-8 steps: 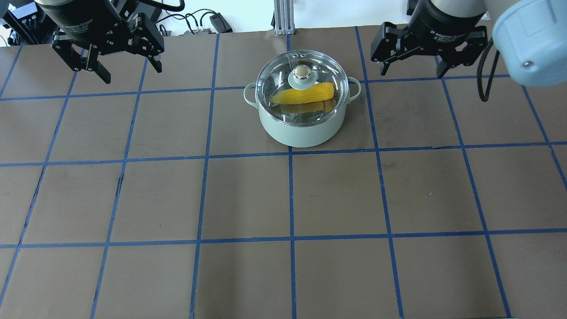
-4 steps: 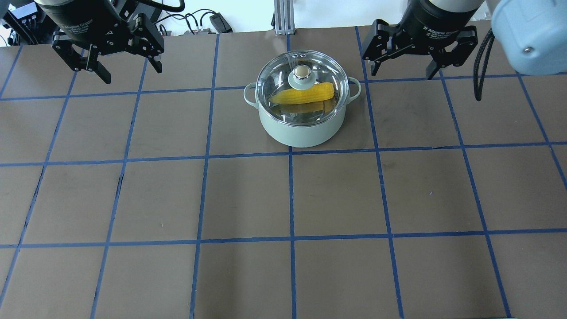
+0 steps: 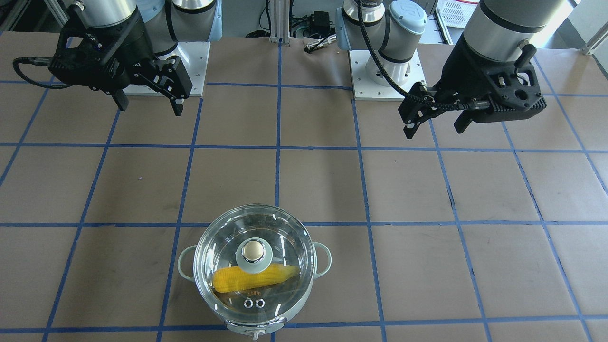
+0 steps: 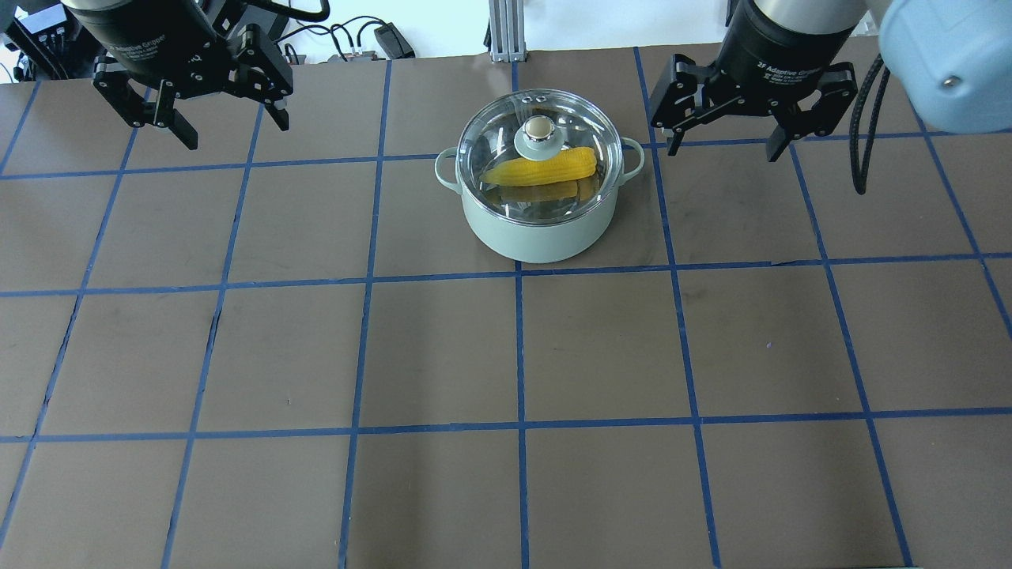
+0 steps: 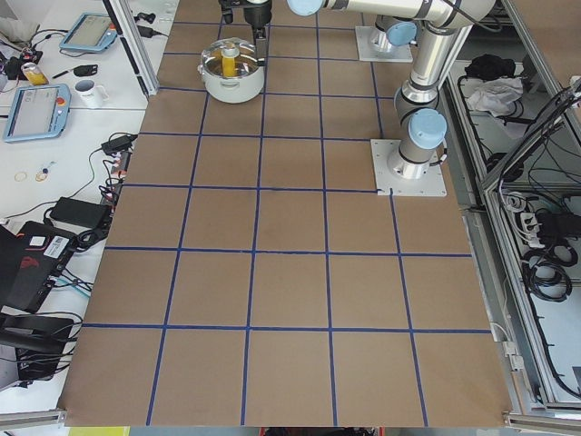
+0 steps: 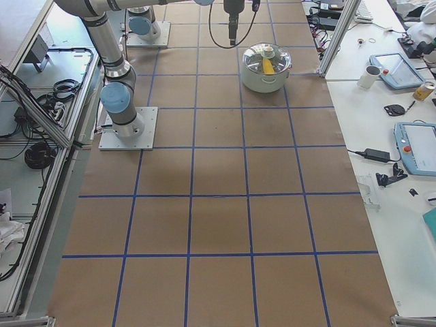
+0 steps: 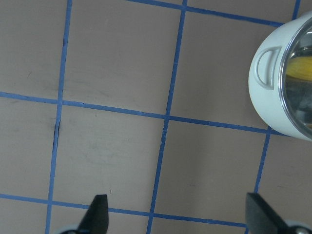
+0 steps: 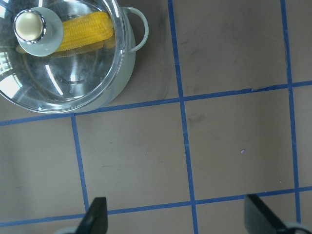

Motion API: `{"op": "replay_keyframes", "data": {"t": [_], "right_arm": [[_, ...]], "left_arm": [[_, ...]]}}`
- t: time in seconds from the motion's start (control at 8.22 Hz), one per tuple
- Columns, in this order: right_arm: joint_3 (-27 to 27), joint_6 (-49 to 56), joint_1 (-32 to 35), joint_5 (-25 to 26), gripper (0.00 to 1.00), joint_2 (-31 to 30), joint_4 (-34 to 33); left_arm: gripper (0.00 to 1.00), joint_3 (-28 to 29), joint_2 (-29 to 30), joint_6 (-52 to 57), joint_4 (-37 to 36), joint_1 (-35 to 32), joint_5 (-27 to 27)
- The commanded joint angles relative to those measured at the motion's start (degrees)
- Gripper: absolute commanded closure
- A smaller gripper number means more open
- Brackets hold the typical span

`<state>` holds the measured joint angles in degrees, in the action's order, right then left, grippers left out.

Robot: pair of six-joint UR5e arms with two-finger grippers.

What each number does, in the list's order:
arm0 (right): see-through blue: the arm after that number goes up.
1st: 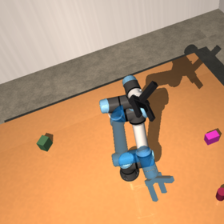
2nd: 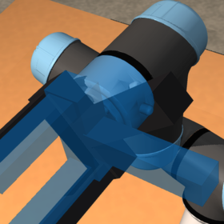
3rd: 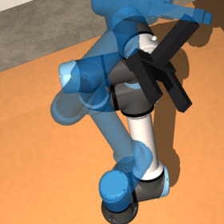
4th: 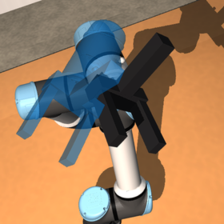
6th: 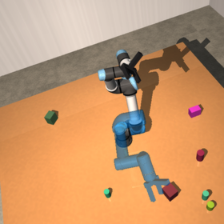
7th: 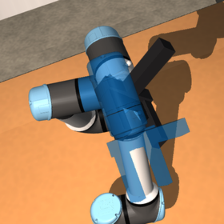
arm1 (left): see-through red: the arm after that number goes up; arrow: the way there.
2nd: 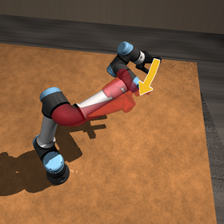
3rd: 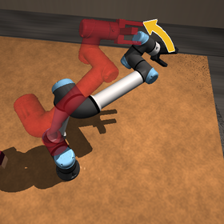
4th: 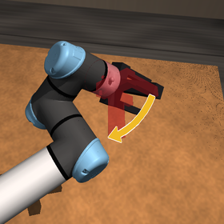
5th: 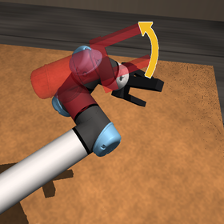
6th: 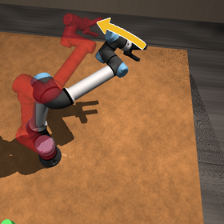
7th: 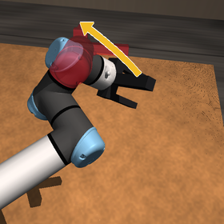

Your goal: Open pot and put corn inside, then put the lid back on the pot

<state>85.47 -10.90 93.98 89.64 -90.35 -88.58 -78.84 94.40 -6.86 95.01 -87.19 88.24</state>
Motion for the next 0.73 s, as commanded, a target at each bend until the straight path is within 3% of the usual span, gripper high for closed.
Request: {"op": "replay_keyframes", "data": {"t": [0.0,0.61], "right_arm": [[0.05,0.09,0.07,-0.16,0.0,0.09,0.51],[0.05,0.09,0.07,-0.26,0.0,0.27,0.07]], "left_arm": [[0.0,0.0,-0.09,0.0,0.09,0.0,0.0],[0.0,-0.09,-0.27,0.0,0.18,0.0,0.0]]}}
